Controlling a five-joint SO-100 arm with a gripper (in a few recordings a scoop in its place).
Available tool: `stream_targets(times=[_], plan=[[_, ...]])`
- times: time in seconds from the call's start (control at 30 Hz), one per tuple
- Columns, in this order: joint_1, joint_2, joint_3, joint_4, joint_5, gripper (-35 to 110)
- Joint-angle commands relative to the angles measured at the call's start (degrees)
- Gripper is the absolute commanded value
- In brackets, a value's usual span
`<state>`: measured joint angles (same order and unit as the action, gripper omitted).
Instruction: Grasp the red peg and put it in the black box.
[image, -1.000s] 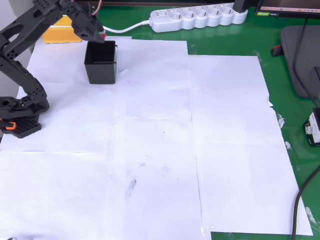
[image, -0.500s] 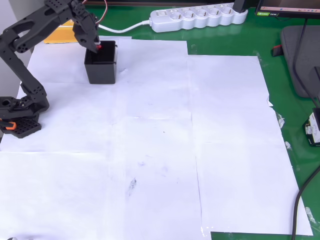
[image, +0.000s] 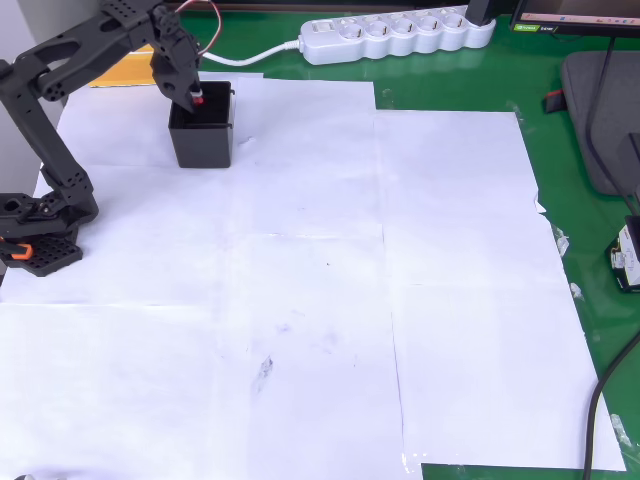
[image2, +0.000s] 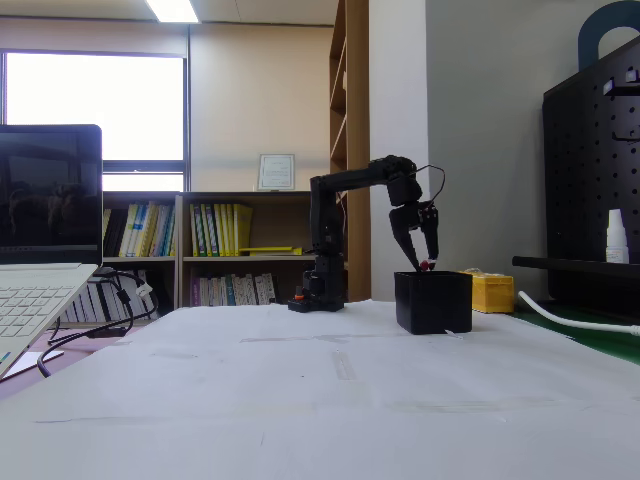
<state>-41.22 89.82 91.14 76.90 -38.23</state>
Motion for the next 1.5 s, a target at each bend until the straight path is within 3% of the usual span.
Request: stream_targets(times=[0.0, 0.07, 0.27, 0.53, 0.9, 1.0, 1.47], plan=[[0.0, -0.62, 3.78, -0.09, -0.09, 0], [0.0, -0.7, 3.78, -0.18, 0.09, 0], [0.18, -0.53, 3.87, 1.41, -2.55, 21], [0.79, -1.14, 4.13, 0.7, -3.87, 27], [1.76, -1.93, 4.13, 0.79, -3.87, 26], [1.85, -2.02, 4.13, 1.49, -4.31, 0], [4.22, -7.03, 11.07, 10.81, -6.86, 0]])
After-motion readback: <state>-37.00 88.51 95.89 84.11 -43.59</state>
